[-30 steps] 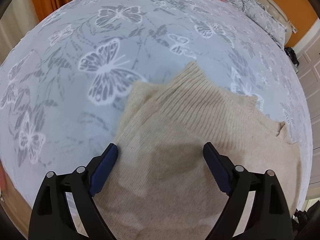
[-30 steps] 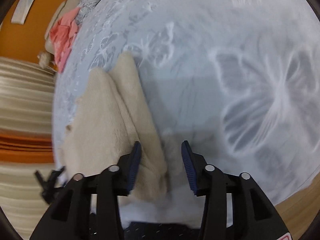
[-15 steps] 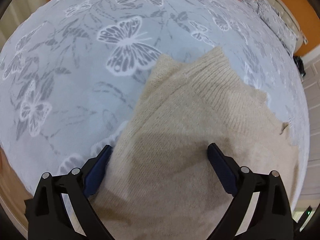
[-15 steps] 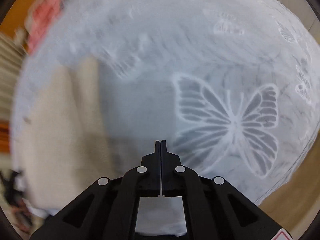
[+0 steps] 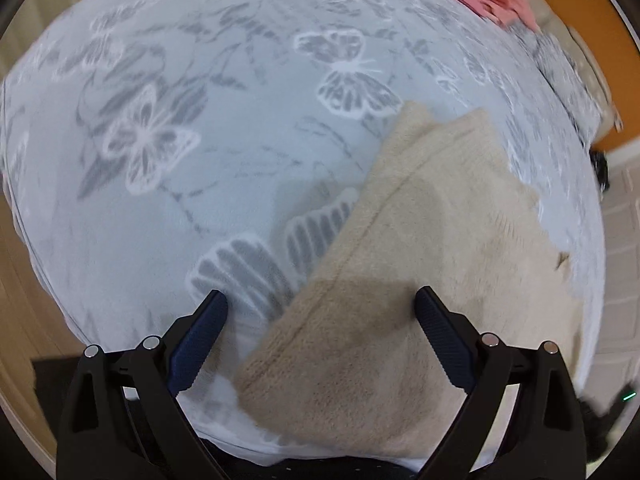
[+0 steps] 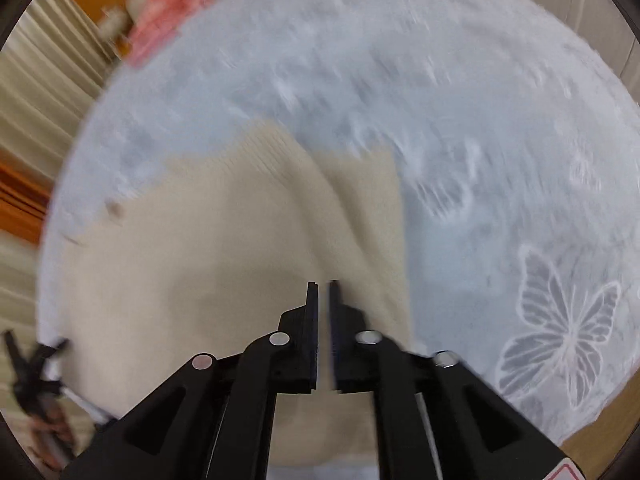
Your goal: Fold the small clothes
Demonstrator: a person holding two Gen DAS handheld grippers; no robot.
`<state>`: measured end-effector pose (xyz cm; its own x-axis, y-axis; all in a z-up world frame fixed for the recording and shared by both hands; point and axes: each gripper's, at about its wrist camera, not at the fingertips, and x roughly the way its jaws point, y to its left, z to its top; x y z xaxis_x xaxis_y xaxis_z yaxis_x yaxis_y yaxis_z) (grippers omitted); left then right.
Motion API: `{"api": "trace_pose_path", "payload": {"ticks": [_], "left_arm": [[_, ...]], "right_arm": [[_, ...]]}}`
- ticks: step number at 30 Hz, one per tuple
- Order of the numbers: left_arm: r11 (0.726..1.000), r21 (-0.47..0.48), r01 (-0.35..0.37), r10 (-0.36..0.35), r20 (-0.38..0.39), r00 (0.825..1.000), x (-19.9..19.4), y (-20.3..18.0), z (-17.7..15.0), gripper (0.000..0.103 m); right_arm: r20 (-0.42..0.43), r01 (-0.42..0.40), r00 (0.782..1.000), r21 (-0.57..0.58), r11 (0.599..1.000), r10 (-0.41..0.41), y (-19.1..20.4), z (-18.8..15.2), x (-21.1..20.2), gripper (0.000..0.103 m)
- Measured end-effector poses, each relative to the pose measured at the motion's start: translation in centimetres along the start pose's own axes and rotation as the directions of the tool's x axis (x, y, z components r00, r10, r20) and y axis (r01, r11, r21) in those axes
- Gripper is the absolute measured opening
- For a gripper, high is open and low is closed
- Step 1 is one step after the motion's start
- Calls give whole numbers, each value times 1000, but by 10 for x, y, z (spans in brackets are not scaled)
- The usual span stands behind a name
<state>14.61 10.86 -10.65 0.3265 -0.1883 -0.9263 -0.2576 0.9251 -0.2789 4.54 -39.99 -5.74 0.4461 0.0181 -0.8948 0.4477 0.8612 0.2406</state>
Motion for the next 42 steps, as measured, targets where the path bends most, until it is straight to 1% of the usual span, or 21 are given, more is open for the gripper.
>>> {"api": "trace_pose_path", "payload": {"ticks": [2,3,4,5,7,9,12,13,15,18,19,20,21,23,25,26,27,31,33,37,42], "left_arm": [[999,31,-16,16,-6,1000,2,-4,1,92],[999,31,-13,13,-10,1000,4,-5,2,92],[1000,24,-7,7,-12,1000,4,-6,2,92],[1000,2,5,-5,-11,1000,3,-5,4,92],[998,-40,46,-46,-2,999,0,-3,8,92],[992,-99,84,-84,6,996,-1,6,11,95],[974,-202,101,-109,-31,994,12,22,14,95],[973,-207,104,-112,-27,993,12,23,14,96],[979,-185,84,-93,-39,995,11,16,15,97],[995,-98,31,-36,-52,998,14,2,13,97],[998,-62,11,-14,-51,999,16,-3,11,97],[999,-40,-1,-1,-48,999,16,-5,10,98],[1000,-20,-13,12,-46,999,17,-7,9,98],[1000,1,-30,30,-42,999,18,-12,7,98],[1000,-10,-23,22,-46,999,19,-12,8,98],[1000,-17,-18,17,-49,999,20,-11,9,98],[1000,-25,-12,11,-52,999,21,-9,12,98],[999,-40,-14,12,-53,999,22,-8,13,98],[999,-26,-36,34,-44,998,23,-12,11,98],[997,-8,-77,76,-27,997,26,-20,10,98],[997,-6,-82,82,-27,996,30,-26,11,98]], "right_arm": [[-24,20,999,-52,998,-21,8,2,6,9],[-69,58,996,-67,996,-63,5,2,20,9],[-151,106,982,-50,993,-112,-5,-1,41,4],[-160,91,983,-10,996,-91,-2,1,46,4],[-100,25,995,50,998,-20,3,5,28,7],[-45,-47,998,32,998,48,25,8,11,9],[-64,-152,987,-39,988,149,74,13,9,9],[-69,-162,985,-63,985,157,85,14,10,9],[-104,-181,980,-139,974,168,118,21,19,9],[-178,-208,969,-197,958,173,163,25,48,9],[-203,-195,967,-219,956,151,171,32,65,9],[-240,-156,966,-255,954,93,179,36,91,9],[-258,-121,965,-279,953,47,183,35,106,2],[-246,-113,968,-275,955,43,184,44,121,0],[-259,-121,964,-207,971,65,181,52,117,1],[-239,-136,967,-193,972,88,184,53,105,6],[-222,-151,969,-204,967,105,187,52,95,11],[-191,-198,970,-248,948,152,201,25,61,11],[-219,-195,966,-286,938,134,212,13,66,11],[-258,-134,965,-357,924,40,224,0,98,11],[-262,-126,965,-352,927,32,221,0,104,10]]}}
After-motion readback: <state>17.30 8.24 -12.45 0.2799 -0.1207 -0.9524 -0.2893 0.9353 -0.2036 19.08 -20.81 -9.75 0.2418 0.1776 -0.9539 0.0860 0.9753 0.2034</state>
